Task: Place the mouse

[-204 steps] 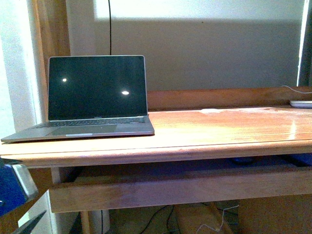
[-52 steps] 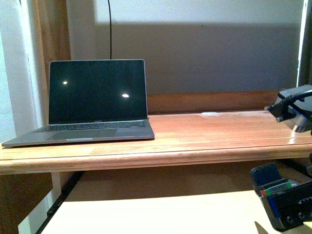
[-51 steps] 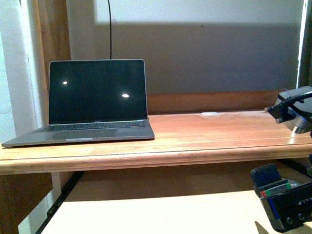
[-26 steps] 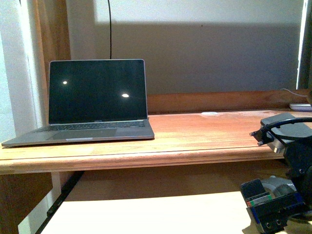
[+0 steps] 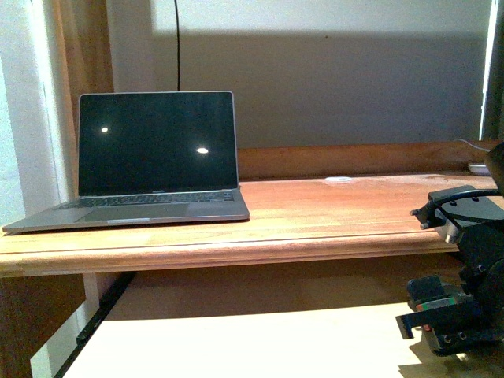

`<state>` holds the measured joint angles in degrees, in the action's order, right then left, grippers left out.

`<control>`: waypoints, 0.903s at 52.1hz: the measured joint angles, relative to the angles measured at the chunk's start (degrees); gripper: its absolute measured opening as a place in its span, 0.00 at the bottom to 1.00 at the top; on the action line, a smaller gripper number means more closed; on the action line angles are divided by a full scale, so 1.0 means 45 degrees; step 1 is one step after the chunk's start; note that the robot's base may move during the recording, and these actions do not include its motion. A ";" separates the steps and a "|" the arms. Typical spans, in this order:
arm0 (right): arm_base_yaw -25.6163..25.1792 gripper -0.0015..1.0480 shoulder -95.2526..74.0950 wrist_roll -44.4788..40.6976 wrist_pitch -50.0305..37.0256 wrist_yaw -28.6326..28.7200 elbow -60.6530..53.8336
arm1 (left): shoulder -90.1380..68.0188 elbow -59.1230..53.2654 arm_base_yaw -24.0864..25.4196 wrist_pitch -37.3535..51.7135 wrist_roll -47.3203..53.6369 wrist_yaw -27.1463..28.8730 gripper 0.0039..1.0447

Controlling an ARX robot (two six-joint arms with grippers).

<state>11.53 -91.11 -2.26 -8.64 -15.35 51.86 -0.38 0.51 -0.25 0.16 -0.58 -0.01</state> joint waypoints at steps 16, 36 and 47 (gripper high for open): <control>-0.0476 0.53 0.2467 0.0301 0.1549 0.1141 -0.0806 | 0.0005 0.0000 0.0000 -0.0019 0.0000 0.0000 0.02; 0.1758 0.53 0.2016 0.1098 0.3444 -0.0729 0.4085 | 0.0005 0.0000 0.0000 -0.0019 0.0000 0.0000 0.56; 0.2521 0.53 -0.1870 0.1083 0.4046 -0.2715 0.8160 | 0.0005 -0.0005 0.0000 -0.0019 0.0000 0.0000 0.88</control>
<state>22.87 -99.53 2.61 9.56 -27.57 88.58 -0.36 0.49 -0.25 0.08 -0.58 -0.01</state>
